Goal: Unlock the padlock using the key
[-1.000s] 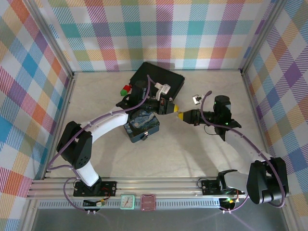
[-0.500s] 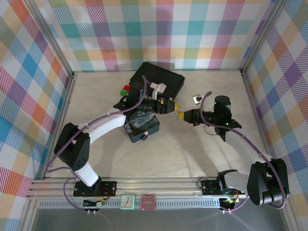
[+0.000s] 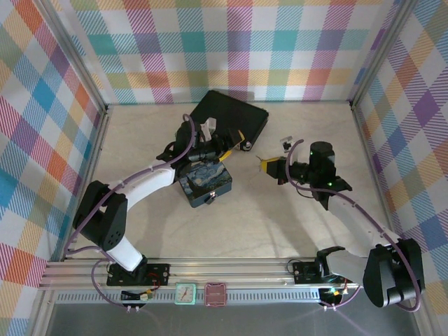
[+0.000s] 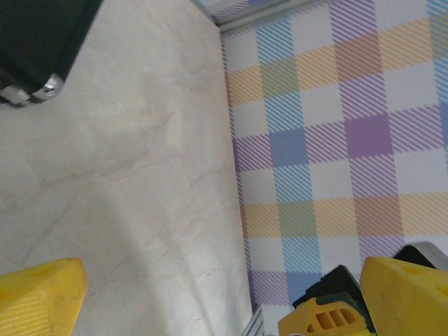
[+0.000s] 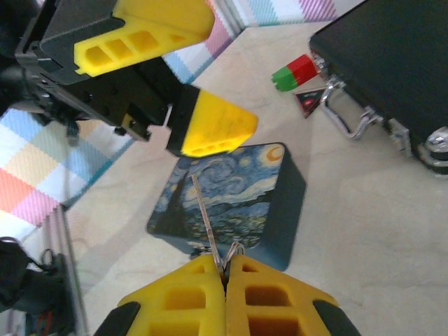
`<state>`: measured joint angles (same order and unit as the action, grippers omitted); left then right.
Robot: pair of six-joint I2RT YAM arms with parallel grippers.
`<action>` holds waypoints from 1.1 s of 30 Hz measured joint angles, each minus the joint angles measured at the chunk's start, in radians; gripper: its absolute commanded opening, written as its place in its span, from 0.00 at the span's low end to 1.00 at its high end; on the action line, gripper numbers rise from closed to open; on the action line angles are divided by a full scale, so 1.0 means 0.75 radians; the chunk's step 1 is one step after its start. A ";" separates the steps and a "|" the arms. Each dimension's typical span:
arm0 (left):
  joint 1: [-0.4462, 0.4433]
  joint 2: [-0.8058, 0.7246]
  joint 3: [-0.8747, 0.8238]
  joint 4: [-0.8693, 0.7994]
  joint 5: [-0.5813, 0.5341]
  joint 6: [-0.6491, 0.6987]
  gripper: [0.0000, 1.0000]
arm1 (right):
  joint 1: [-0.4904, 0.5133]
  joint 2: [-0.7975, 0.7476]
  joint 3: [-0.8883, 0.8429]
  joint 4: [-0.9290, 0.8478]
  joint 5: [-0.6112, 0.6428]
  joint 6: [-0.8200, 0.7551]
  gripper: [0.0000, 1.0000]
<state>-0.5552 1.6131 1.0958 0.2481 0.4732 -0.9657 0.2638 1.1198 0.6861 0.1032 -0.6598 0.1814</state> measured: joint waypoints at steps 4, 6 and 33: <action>-0.062 -0.001 0.001 -0.031 -0.087 -0.113 0.90 | 0.084 -0.009 0.000 -0.022 0.195 -0.129 0.00; -0.096 -0.001 0.012 -0.064 -0.121 -0.159 0.87 | 0.130 -0.011 0.001 -0.030 0.292 -0.199 0.00; -0.243 0.081 0.125 -0.114 -0.275 -0.433 0.35 | 0.392 0.075 0.003 0.121 0.904 -0.686 0.00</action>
<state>-0.7376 1.6741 1.1896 0.1627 0.2668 -1.2903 0.5575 1.1759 0.6884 0.1940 0.0181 -0.3328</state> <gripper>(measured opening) 0.370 0.061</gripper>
